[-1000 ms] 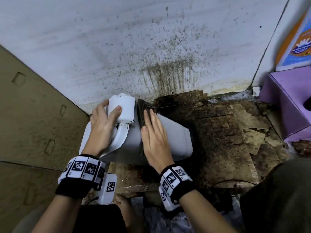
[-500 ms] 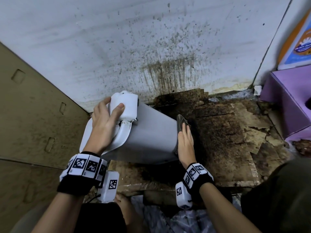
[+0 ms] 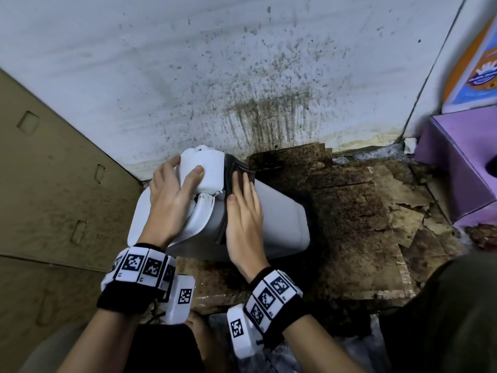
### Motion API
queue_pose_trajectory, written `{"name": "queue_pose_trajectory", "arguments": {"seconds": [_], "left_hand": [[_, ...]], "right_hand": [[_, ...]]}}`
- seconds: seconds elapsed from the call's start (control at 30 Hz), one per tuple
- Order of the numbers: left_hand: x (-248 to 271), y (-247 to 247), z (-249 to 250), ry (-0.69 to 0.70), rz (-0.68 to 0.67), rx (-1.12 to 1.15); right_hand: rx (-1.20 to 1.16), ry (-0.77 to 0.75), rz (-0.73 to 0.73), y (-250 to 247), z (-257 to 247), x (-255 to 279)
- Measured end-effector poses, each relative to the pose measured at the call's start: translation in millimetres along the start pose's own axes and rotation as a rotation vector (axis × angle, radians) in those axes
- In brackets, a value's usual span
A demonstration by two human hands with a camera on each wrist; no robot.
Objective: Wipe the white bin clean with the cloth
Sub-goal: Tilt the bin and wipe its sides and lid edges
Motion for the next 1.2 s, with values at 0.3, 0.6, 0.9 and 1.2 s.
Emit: {"name": "queue_pose_trajectory", "arguments": {"seconds": [0.3,0.6,0.9,1.2], "left_hand": [[-2.4,-6.8,-5.9,-0.010,-0.008,0.030],[-4.2,-8.4,-8.0,-0.006,0.007,0.026],[-3.1,-10.7,-9.6,0.000,0.016,0.029],[-0.7,-9.0,-4.6,-0.004,0.009,0.015]], "right_hand": [[0.204,-0.081,-0.055,-7.9,33.3,-10.5],[0.243,0.311,-0.021,-58.3,133.3,-6.9],[0.142,0.334,0.034,-39.8,108.1,-9.1],[0.097,-0.080,0.004,3.4,10.6,2.7]]}}
Point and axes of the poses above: each hand's wrist, its own x-axis away from the middle knuckle, its own y-axis out of the palm, z = x × y, the point moved 3 cm from there along -x, towards the middle knuckle, and after that the axes turned 5 degrees about x, right-handed, at the moved point
